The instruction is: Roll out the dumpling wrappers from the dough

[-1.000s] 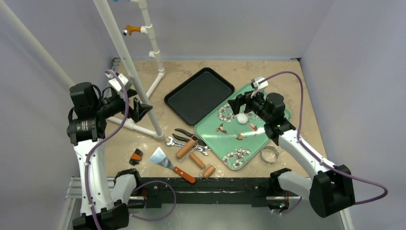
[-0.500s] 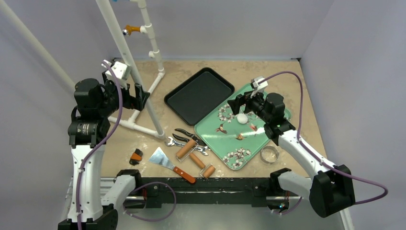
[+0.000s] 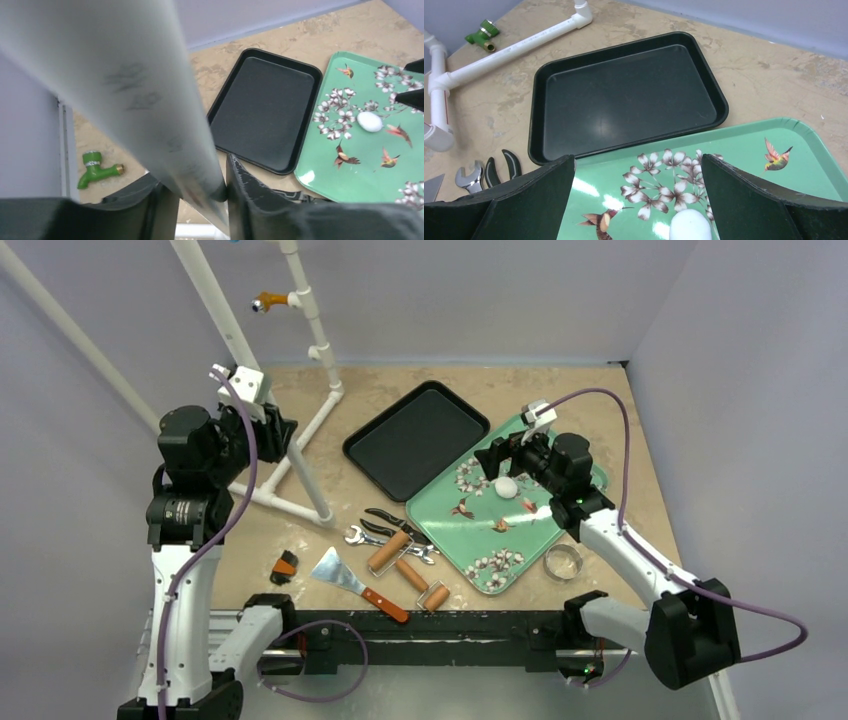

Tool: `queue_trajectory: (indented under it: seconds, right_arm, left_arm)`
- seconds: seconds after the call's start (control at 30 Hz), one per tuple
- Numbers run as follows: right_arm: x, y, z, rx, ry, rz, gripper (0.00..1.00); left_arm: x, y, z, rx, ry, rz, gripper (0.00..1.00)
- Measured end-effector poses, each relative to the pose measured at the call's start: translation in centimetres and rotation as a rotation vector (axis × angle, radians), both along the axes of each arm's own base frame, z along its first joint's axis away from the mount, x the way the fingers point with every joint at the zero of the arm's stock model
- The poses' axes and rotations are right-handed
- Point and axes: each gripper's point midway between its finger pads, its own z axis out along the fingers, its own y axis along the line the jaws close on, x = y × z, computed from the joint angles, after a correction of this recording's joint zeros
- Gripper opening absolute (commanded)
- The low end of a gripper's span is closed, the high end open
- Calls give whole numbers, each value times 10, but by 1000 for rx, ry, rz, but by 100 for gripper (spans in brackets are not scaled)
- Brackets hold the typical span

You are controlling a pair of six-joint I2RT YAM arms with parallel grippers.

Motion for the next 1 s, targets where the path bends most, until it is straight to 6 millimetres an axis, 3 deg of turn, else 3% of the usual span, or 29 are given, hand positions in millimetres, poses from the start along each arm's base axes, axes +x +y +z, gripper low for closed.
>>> queue_trajectory:
  seconds: [0.1,0.33,0.63,1.0]
  right_arm:
    - [1,0,-2,-2,5,0,99]
    - [0,0,-2,-2,4,0,99]
    - [0,0,-1,-1,3,1,99]
    - [-1,0,4,3,-10,0,99]
  left_arm:
    - [-3,-1,-5,-25,20,8,0]
    - [-17,-3,-16,18,21,-34,0]
    - [-36,-20,-33,78,-9,-252,0]
    - [-13,-28,-35,61,-21,-387,0]
